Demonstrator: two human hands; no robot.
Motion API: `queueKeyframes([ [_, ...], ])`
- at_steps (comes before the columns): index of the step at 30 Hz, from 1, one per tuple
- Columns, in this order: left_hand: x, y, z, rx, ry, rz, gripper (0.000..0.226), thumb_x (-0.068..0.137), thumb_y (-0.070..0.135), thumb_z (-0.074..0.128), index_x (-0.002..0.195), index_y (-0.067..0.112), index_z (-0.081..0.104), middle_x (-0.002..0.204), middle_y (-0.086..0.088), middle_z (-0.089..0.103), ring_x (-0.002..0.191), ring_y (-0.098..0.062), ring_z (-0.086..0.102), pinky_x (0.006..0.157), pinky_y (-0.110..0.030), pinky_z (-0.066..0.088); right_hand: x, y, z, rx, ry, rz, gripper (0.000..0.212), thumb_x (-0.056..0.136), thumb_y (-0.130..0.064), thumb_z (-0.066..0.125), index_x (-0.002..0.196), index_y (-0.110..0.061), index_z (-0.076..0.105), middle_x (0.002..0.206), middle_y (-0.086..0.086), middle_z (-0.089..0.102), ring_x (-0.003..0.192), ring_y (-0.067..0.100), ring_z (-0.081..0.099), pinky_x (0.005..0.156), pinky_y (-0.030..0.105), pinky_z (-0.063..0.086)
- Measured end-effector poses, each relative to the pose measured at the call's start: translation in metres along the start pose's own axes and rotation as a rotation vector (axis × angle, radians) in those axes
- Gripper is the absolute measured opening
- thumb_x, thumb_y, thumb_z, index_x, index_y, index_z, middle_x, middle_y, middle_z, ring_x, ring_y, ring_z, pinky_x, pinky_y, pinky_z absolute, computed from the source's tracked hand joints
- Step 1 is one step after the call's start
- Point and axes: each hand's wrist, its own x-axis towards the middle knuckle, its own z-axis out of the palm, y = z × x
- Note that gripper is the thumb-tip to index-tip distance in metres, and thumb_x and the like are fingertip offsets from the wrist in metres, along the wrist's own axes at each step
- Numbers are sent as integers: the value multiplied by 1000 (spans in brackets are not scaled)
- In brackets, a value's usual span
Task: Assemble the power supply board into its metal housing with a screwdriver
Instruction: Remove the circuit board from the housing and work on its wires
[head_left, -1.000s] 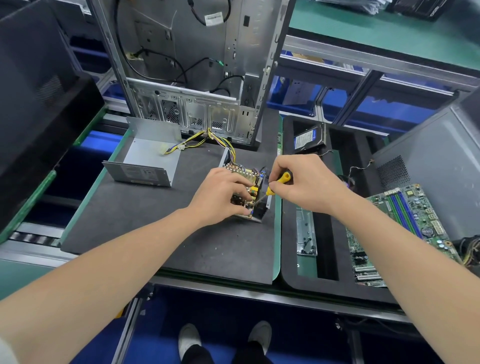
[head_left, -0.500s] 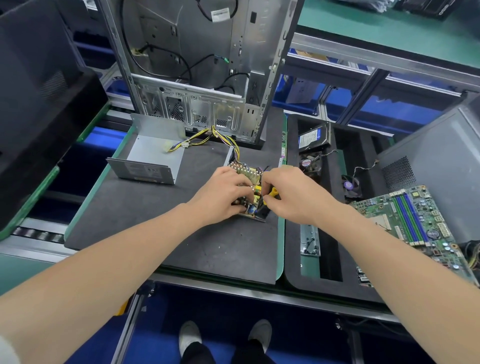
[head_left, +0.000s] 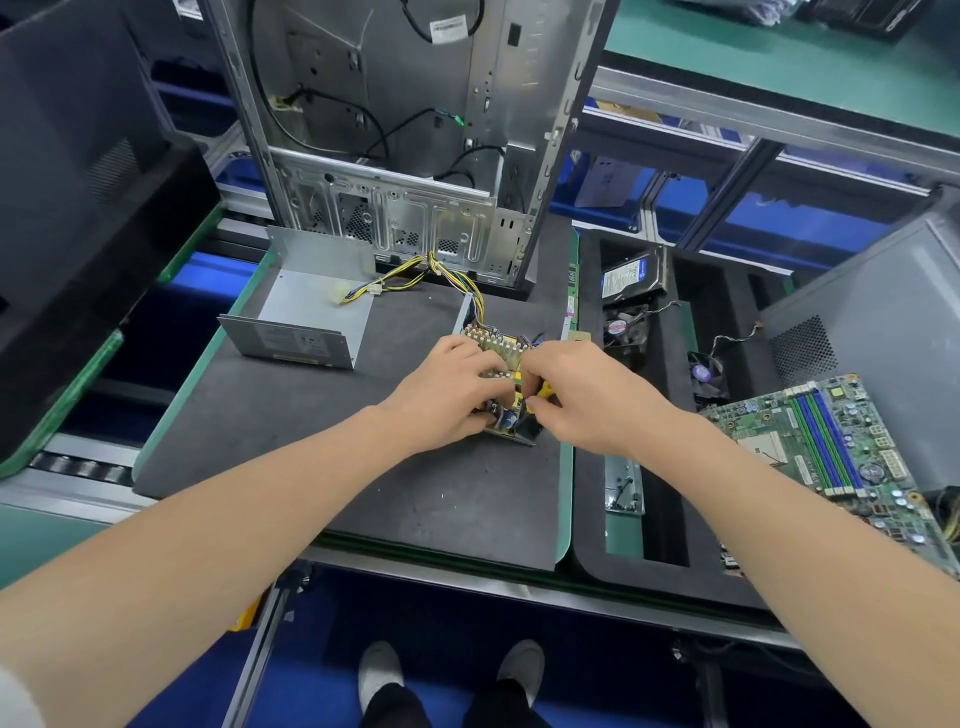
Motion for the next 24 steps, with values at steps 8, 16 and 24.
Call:
queueKeyframes([
  [8, 1, -1, 1, 18, -8, -4, 28, 78, 31, 77, 105, 25, 72, 117, 1, 65, 105, -27, 58, 106, -42, 36, 2, 1, -2, -86, -121, -88, 9, 95, -5, 63, 98, -13, 64, 105, 1, 59, 100, 25, 58, 86, 41, 48],
  [16, 1, 1, 2, 40, -15, -35, 37, 76, 33, 76, 112, 25, 74, 118, 3, 67, 106, -26, 60, 106, -44, 39, 13, -7, 8, -110, -31, 124, 28, 106, -45, 52, 101, -19, 42, 79, 4, 48, 83, 35, 55, 65, 41, 46],
  [24, 1, 2, 2, -46, 28, -61, 26, 71, 31, 76, 97, 27, 74, 104, 8, 66, 97, -24, 60, 101, -42, 41, 16, -8, -10, -16, -148, 118, 15, 98, -16, 63, 104, -18, 50, 98, -1, 52, 92, 26, 54, 77, 43, 51],
])
